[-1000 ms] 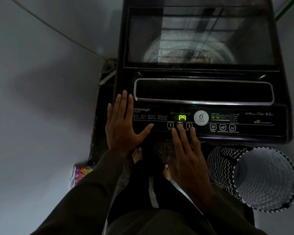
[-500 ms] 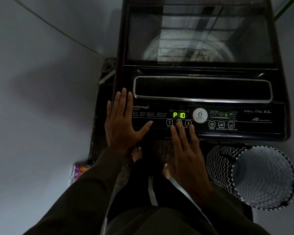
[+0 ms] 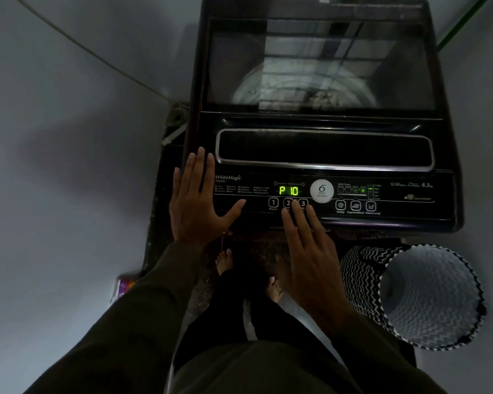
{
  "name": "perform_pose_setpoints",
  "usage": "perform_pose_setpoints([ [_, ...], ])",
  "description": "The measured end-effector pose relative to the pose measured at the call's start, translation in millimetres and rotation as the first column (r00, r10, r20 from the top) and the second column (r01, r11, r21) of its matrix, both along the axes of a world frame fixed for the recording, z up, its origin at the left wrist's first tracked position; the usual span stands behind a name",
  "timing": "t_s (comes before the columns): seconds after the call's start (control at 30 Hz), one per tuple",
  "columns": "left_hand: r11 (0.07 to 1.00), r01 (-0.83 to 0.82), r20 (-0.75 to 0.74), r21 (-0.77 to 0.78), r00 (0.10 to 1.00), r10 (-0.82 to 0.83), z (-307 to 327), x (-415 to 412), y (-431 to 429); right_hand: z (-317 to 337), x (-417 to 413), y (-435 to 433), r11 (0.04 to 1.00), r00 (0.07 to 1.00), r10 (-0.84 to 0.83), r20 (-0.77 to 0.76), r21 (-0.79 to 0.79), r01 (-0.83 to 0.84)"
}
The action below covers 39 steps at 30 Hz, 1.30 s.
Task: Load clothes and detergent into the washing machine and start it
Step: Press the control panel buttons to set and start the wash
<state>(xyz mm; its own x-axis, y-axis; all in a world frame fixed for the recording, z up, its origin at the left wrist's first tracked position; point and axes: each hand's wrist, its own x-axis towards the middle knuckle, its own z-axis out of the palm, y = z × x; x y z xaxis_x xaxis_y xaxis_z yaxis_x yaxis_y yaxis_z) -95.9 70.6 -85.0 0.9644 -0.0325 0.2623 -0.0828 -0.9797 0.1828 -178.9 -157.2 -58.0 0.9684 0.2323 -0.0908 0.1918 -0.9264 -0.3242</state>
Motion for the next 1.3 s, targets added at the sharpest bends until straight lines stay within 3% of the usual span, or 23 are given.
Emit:
perform_pose_setpoints([
  [0.4,1.0,-0.008,0.022,0.017,1.0,0.008,-3,-1,-1,3,0,-37,0.985,0.984,-0.172,0.045,-0.023,0.173],
  [1.3,0.999,-0.007,0.025,0.033,1.0,0.006,-1,-1,-2,9,7,-23,0.981,0.982,-0.189,0.018,-0.04,0.189],
])
